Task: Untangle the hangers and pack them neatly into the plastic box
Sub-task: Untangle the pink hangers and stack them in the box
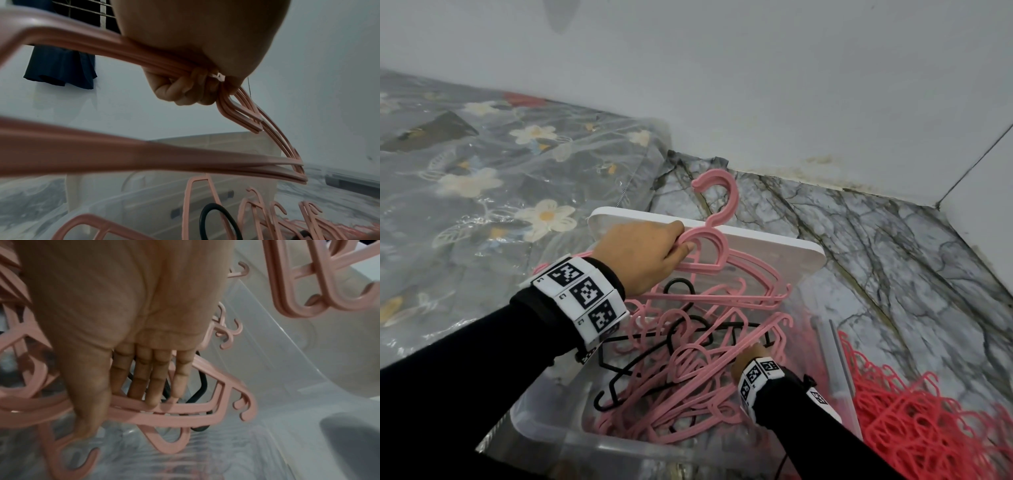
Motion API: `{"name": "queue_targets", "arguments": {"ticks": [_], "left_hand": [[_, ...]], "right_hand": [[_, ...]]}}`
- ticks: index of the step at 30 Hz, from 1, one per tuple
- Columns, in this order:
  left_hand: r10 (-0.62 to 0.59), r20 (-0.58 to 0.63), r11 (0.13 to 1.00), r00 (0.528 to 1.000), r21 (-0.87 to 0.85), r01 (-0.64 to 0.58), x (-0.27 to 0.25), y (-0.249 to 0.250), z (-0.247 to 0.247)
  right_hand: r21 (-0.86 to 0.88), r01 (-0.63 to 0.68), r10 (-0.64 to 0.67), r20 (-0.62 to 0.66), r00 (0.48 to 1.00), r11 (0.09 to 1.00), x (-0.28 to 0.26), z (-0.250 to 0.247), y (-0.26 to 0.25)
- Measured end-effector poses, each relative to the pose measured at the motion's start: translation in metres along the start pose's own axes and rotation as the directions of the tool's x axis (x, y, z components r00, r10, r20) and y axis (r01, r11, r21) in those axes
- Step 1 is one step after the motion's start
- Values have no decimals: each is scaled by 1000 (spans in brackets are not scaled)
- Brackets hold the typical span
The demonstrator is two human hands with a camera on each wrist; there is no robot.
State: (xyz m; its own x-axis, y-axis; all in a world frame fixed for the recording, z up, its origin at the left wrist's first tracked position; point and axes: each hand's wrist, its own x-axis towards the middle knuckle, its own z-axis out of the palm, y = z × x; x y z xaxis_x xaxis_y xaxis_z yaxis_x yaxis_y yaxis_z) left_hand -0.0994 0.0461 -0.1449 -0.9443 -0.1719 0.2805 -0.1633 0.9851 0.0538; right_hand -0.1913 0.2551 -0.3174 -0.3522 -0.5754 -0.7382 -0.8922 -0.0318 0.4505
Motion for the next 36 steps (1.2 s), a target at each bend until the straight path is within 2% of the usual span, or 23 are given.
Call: {"name": "queue_targets", "arguments": {"ticks": [2, 4, 8, 11, 15, 18, 21, 26, 30, 33, 36], "left_hand": [[0, 10, 1000, 1000, -1, 0, 0, 1, 0], [0, 14, 1000, 1000, 5, 0, 1, 1, -1], [2, -2, 999, 1000, 42, -2, 0, 0, -2], [-5, -14, 997, 1000, 70, 6, 0, -2, -3], [-21, -18, 998, 1000, 53, 21, 1, -3, -6], [-11, -27, 999, 1000, 40, 12, 2, -2, -10], [-24, -15, 999, 1000, 22, 25, 1, -1, -14], [-59, -20, 997, 998, -52, 58, 2, -3, -24], [-72, -44, 992, 996, -105, 67, 1, -5, -29], [-76, -15, 986, 997, -149, 73, 0, -5, -32], [-79, 51, 982, 996, -170, 87, -3, -6, -32]], "right_hand": [[-40, 31, -32, -17, 999, 999, -3, -4, 2], [-106, -3, 8, 45, 999, 994, -6, -8, -3], [-27, -84, 85, 21, 996, 996, -3, -6, -5], [135, -57, 71, -102, 992, 989, -3, -9, 8], [255, 18, 32, -187, 982, 967, -27, -27, 24], [194, 71, -12, -289, 957, 978, -46, -36, 36], [117, 91, -47, -337, 940, 989, -62, -40, 44], [112, 74, -13, -468, 884, 991, -85, -45, 53], [282, 47, 125, -560, 819, 958, -101, -51, 65], [521, 108, 274, -601, 751, 847, -114, -54, 75], [642, 179, 378, -628, 680, 745, -127, -58, 87]]}}
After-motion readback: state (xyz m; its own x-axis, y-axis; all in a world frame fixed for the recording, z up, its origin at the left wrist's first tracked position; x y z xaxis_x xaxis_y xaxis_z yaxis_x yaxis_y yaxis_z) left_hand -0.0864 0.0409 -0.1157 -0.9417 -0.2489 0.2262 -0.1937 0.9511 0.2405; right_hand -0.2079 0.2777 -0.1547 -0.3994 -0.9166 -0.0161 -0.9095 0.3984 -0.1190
